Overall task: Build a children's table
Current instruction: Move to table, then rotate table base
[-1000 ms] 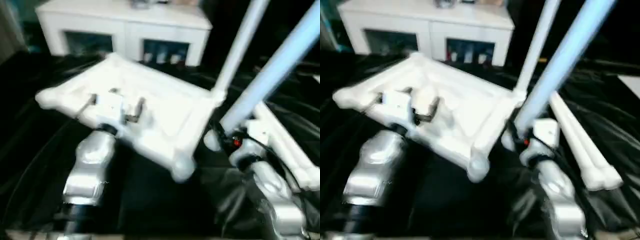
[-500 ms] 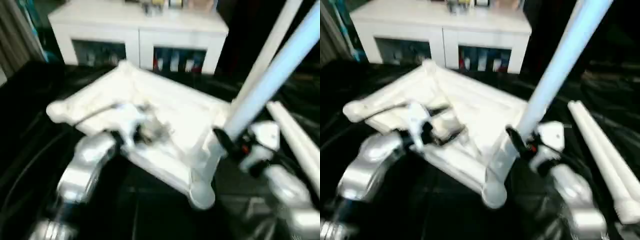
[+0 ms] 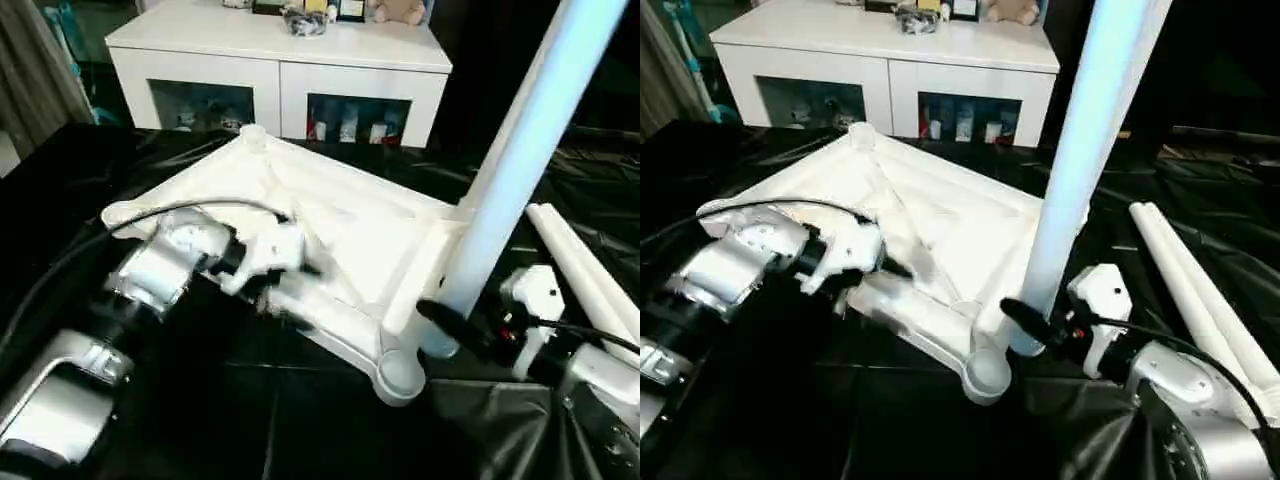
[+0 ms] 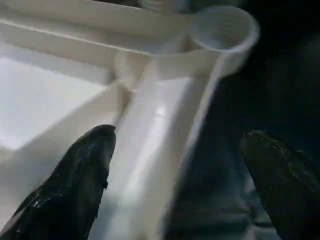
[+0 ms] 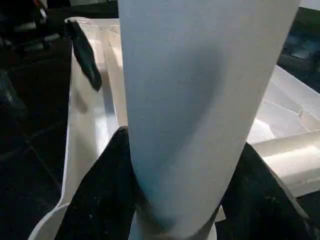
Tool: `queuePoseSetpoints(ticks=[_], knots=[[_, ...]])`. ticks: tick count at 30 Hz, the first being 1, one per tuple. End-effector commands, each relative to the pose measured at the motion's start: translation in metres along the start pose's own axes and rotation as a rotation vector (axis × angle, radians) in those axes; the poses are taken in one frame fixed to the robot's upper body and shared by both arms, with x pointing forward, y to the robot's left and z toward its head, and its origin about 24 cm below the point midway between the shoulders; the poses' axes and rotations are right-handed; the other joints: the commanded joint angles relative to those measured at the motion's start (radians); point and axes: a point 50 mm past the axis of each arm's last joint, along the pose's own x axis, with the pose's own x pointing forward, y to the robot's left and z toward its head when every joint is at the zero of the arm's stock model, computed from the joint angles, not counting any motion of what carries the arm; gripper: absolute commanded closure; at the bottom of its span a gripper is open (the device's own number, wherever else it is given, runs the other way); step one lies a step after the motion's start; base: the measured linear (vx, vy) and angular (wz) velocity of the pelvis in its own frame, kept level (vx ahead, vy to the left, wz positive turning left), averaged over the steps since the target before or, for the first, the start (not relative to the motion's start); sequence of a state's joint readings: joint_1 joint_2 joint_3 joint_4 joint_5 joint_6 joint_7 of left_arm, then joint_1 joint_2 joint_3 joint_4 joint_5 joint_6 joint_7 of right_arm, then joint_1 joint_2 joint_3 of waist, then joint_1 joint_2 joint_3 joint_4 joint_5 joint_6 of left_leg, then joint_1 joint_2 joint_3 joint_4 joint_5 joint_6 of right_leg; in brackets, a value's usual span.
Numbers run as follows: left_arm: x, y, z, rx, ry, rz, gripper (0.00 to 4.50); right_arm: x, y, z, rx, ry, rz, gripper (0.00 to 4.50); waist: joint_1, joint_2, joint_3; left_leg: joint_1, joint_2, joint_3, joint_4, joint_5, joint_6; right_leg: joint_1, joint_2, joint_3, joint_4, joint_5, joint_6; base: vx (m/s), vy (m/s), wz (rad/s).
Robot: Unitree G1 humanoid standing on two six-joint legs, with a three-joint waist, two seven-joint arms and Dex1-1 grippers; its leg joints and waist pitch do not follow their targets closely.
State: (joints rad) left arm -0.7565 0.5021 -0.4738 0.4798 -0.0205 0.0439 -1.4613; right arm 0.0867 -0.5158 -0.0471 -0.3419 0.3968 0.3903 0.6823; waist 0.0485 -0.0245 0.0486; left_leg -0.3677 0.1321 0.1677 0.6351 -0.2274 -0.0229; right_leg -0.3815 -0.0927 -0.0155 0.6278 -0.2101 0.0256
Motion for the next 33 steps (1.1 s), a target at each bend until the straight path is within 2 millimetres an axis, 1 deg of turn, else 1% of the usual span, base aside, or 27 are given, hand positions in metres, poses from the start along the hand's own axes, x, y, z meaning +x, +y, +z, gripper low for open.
queuePoseSetpoints(ticks=[1,2,3,4,7,8,9,10,11,12,14,15,17,19,21,22,23,24,25,27,28,29,31,32,33], knots=[[0.0,0.002,0.004,0.035,0.02,-0.017,0.29,-0.002,0.001,0.0,-0.01,0.019,0.014,2.66,0.005,-0.006,-0.045,0.013,0.089,-0.031,-0.107,-0.214,0.021,0.027,-0.07,0.036,-0.077,-0.15,-0.26,0.0,0.0,0.0],[0.005,0.003,0.004,0.046,0.025,-0.021,0.29,-0.002,0.002,-0.001,-0.012,0.028,0.016,2.66,0.007,-0.009,-0.045,0.011,0.09,-0.028,-0.106,-0.196,0.03,0.028,-0.069,0.035,-0.075,-0.132,-0.267,0.0,0.0,0.0],[0.006,0.003,0.004,0.046,0.028,-0.02,0.4,-0.002,0.002,-0.001,-0.012,0.029,0.016,2.66,0.009,-0.008,-0.046,0.01,0.091,-0.027,-0.106,-0.178,0.036,0.031,-0.069,0.034,-0.073,-0.114,-0.269,0.0,0.0,0.0],[0.01,0.003,0.002,0.047,0.058,-0.011,0.4,-0.003,0.001,-0.002,-0.014,0.035,0.016,2.66,0.009,-0.01,-0.047,0.01,0.091,-0.027,-0.105,-0.174,0.039,0.03,-0.068,0.034,-0.072,-0.109,-0.271,0.0,0.0,0.0],[0.014,0.002,-0.004,0.047,0.098,-0.005,0.71,-0.002,0.001,-0.002,-0.02,0.039,0.014,2.66,0.01,-0.011,-0.047,0.011,0.093,-0.026,-0.105,-0.16,0.047,0.03,-0.068,0.033,-0.072,-0.095,-0.272,0.0,0.0,0.0],[0.016,0.003,-0.004,0.044,0.089,0.007,0.75,-0.001,0.0,-0.002,-0.024,0.041,0.011,2.66,0.01,-0.011,-0.047,0.012,0.094,-0.026,-0.106,-0.165,0.045,0.03,-0.068,0.032,-0.072,-0.101,-0.274,0.0,0.0,0.0],[0.017,0.003,-0.004,0.042,0.088,0.008,0.78,0.0,-0.001,-0.003,-0.026,0.045,0.011,2.66,0.01,-0.017,-0.046,0.013,0.095,-0.025,-0.107,-0.172,0.044,0.029,-0.069,0.032,-0.073,-0.106,-0.276,0.0,0.0,0.0],[0.018,0.002,-0.004,0.044,0.093,0.003,0.92,0.0,-0.001,-0.003,-0.027,0.046,0.011,2.66,0.011,-0.013,-0.046,0.013,0.095,-0.026,-0.108,-0.174,0.042,0.029,-0.07,0.032,-0.073,-0.11,-0.278,0.0,0.0,0.0],[0.018,0.002,-0.004,0.044,0.093,0.003,1.06,0.0,-0.001,-0.003,-0.027,0.046,0.011,2.66,0.011,-0.013,-0.044,0.014,0.096,-0.025,-0.109,-0.184,0.037,0.027,-0.069,0.033,-0.074,-0.118,-0.278,0.0,0.0,0.0],[0.02,0.002,-0.004,0.044,0.098,0.003,1.15,0.001,0.0,-0.004,-0.028,0.048,0.014,2.66,0.011,-0.015,-0.043,0.014,0.097,-0.026,-0.111,-0.194,0.032,0.027,-0.069,0.033,-0.074,-0.127,-0.276,0.0,0.0,0.0],[0.024,0.003,-0.004,0.047,0.104,0.004,1.25,0.002,0.0,-0.004,-0.031,0.051,0.019,2.66,0.01,-0.016,-0.041,0.016,0.097,-0.026,-0.113,-0.217,0.021,0.025,-0.069,0.034,-0.078,-0.147,-0.273,0.0,0.0,0.0],[0.025,0.003,-0.004,0.048,0.103,0.002,1.38,0.003,0.0,-0.004,-0.033,0.053,0.019,2.66,0.01,-0.018,-0.041,0.016,0.097,-0.027,-0.113,-0.225,0.017,0.026,-0.07,0.034,-0.079,-0.155,-0.269,0.0,0.0,0.0],[0.027,0.003,-0.003,0.051,0.105,0.002,1.59,0.004,0.0,-0.005,-0.036,0.056,0.019,2.66,0.011,-0.019,-0.039,0.016,0.098,-0.027,-0.114,-0.225,0.014,0.025,-0.072,0.035,-0.08,-0.156,-0.268,0.0,0.0,0.0],[0.03,0.003,-0.002,0.063,0.118,-0.005,1.63,0.004,0.0,-0.005,-0.041,0.061,0.018,2.66,0.012,-0.017,-0.039,0.016,0.098,-0.027,-0.114,-0.219,0.016,0.025,-0.072,0.036,-0.08,-0.144,-0.269,0.0,0.0,0.0],[0.031,0.003,-0.002,0.07,0.125,-0.01,1.86,0.004,0.0,-0.006,-0.043,0.062,0.017,2.66,0.013,-0.02,-0.039,0.014,0.098,-0.027,-0.114,-0.217,0.017,0.026,-0.073,0.036,-0.08,-0.148,-0.265,0.0,0.0,0.0],[0.032,0.002,-0.002,0.075,0.13,-0.022,2.05,0.004,0.0,-0.006,-0.045,0.062,0.013,2.66,0.012,-0.02,-0.039,0.014,0.098,-0.027,-0.114,-0.216,0.018,0.026,-0.073,0.037,-0.081,-0.15,-0.263,0.0,0.0,0.0],[0.033,0.002,-0.001,0.076,0.13,-0.024,2.07,0.004,0.0,-0.006,-0.045,0.062,0.011,2.66,0.012,-0.02,-0.039,0.014,0.098,-0.027,-0.115,-0.217,0.019,0.025,-0.073,0.036,-0.081,-0.153,-0.262,0.0,0.0,0.0],[0.033,0.002,-0.001,0.077,0.134,-0.029,2.1,0.003,0.0,-0.006,-0.044,0.062,0.008,2.66,0.014,-0.006,-0.038,0.015,0.098,-0.028,-0.115,-0.216,0.015,0.025,-0.073,0.037,-0.08,-0.148,-0.264,0.0,0.0,0.0],[0.033,0.001,-0.002,0.077,0.139,-0.036,2.2,0.003,0.001,-0.007,-0.043,0.062,0.005,2.66,0.011,-0.011,-0.038,0.015,0.098,-0.028,-0.117,-0.22,0.013,0.025,-0.071,0.036,-0.081,-0.138,-0.265,0.0,0.0,0.0],[0.033,0.0,-0.002,0.073,0.148,-0.056,2.48,0.003,0.001,-0.008,-0.041,0.062,-0.005,2.66,0.012,-0.01,-0.039,0.017,0.098,-0.027,-0.117,-0.214,0.015,0.026,-0.07,0.036,-0.081,-0.123,-0.267,0.0,0.0,0.0],[0.034,-0.001,-0.003,0.056,0.149,-0.076,2.54,0.003,0.001,-0.01,-0.041,0.066,-0.014,2.66,0.014,-0.003,-0.04,0.018,0.099,-0.026,-0.118,-0.199,0.016,0.026,-0.071,0.036,-0.078,-0.09,-0.276,0.0,0.0,0.0],[0.035,-0.002,-0.004,0.052,0.153,-0.082,2.58,0.003,0.002,-0.011,-0.042,0.068,-0.017,2.66,0.012,-0.008,-0.041,0.016,0.098,-0.026,-0.117,-0.19,0.02,0.028,-0.068,0.035,-0.077,-0.065,-0.281,0.0,0.0,0.0],[0.035,-0.002,-0.004,0.053,0.162,-0.082,2.81,0.003,0.003,-0.012,-0.041,0.069,-0.021,2.66,0.013,-0.007,-0.042,0.017,0.099,-0.026,-0.117,-0.177,0.026,0.03,-0.069,0.034,-0.074,-0.035,-0.291,0.0,0.0,0.0],[0.035,-0.002,-0.005,0.053,0.168,-0.081,2.93,0.003,0.003,-0.013,-0.04,0.068,-0.023,2.66,0.012,-0.002,-0.041,0.016,0.099,-0.026,-0.117,-0.176,0.029,0.03,-0.068,0.033,-0.073,-0.024,-0.296,0.0,0.0,0.0],[0.035,-0.002,-0.005,0.053,0.168,-0.081,3.0,0.003,0.003,-0.013,-0.04,0.068,-0.023,2.66,0.011,-0.004,-0.041,0.016,0.099,-0.025,-0.117,-0.178,0.03,0.03,-0.068,0.033,-0.074,-0.022,-0.298,0.0,0.0,0.0]])
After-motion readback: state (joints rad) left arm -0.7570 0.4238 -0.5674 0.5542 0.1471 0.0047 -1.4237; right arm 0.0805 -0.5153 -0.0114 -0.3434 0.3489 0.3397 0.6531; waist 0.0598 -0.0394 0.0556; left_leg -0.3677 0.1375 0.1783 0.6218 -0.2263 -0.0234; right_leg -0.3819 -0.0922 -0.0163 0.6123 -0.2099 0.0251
